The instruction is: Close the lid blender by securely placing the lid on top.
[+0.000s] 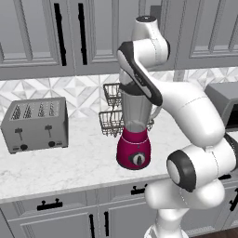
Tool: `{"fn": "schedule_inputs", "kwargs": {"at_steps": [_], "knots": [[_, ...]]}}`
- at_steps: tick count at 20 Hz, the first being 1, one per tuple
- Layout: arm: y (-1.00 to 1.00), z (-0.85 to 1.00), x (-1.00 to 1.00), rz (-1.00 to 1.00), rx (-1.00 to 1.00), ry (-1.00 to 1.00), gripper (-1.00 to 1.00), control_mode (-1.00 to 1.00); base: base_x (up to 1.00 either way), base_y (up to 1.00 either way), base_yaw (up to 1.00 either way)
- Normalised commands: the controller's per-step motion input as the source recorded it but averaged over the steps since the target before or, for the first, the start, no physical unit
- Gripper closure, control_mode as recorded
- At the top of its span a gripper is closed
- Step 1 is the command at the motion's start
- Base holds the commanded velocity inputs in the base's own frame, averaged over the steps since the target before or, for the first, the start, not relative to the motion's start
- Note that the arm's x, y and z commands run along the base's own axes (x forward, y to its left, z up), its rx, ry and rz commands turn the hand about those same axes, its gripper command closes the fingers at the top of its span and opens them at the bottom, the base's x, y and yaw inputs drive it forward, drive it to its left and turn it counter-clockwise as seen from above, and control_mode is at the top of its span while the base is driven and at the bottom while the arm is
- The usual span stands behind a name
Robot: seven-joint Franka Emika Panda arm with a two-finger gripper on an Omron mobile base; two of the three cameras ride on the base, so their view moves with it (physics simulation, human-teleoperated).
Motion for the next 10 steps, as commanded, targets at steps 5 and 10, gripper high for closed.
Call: {"fn": "schedule_inputs", "kwargs": {"at_steps": [5,10], "knots": [[0.00,-0.12,0.00,0.00,0.02,0.00,1.00,-1.00,0.00,0.00,0.00],[0.00,0.01,-0.01,0.00,0.02,0.06,1.00,-1.00,0.00,0.00,0.00]]}}
